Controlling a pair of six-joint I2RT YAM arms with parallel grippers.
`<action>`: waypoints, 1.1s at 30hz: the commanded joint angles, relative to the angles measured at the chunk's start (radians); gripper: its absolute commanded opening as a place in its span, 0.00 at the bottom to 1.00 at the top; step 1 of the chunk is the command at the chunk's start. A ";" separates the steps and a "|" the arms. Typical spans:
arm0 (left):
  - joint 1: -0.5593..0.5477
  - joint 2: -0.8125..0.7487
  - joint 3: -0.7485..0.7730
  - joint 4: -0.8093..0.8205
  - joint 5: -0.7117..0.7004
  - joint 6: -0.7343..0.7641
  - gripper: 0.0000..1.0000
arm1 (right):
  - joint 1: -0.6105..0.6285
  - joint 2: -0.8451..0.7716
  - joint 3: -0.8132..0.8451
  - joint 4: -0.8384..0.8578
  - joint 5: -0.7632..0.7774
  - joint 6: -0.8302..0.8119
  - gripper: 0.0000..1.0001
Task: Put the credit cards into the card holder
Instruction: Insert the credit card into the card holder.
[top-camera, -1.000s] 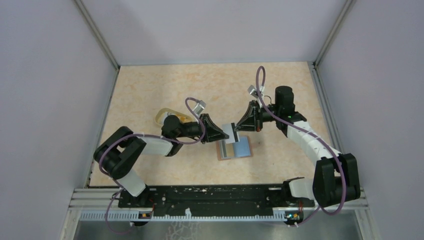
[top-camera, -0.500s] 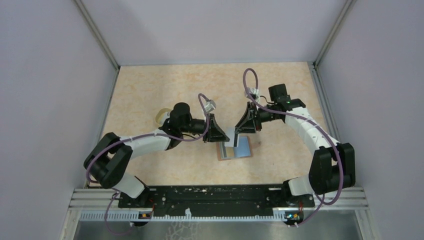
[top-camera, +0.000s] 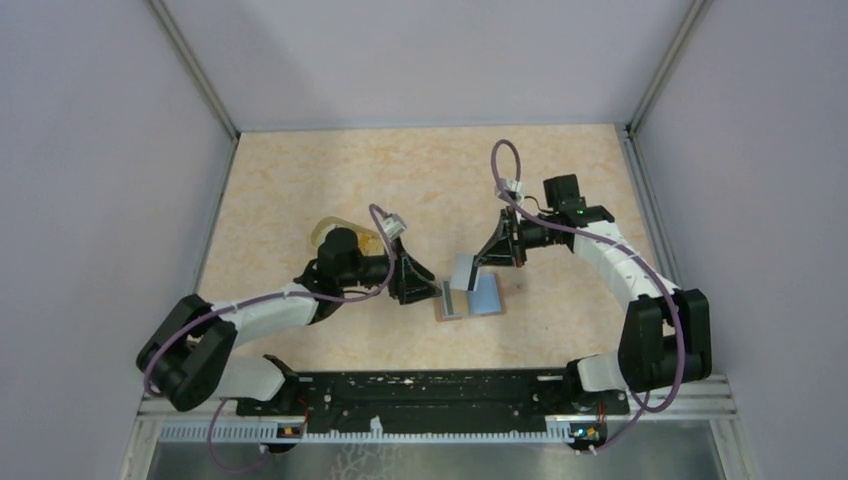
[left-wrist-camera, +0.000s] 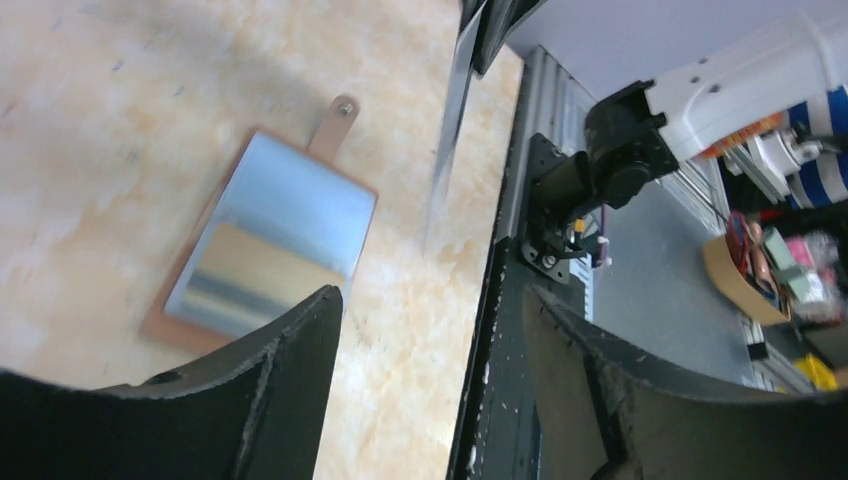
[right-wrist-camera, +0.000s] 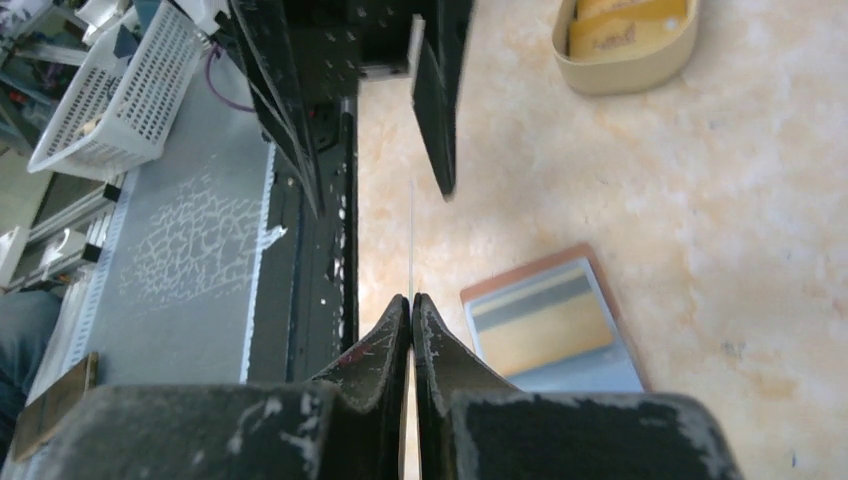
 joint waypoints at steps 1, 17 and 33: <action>0.011 -0.116 -0.188 0.159 -0.255 -0.166 0.75 | -0.084 -0.062 -0.168 0.450 0.027 0.404 0.00; -0.117 0.178 -0.170 0.347 -0.422 -0.375 0.35 | -0.100 0.207 -0.182 0.404 0.255 0.439 0.00; -0.147 0.387 -0.034 0.210 -0.470 -0.361 0.18 | -0.134 0.236 -0.184 0.376 0.229 0.440 0.00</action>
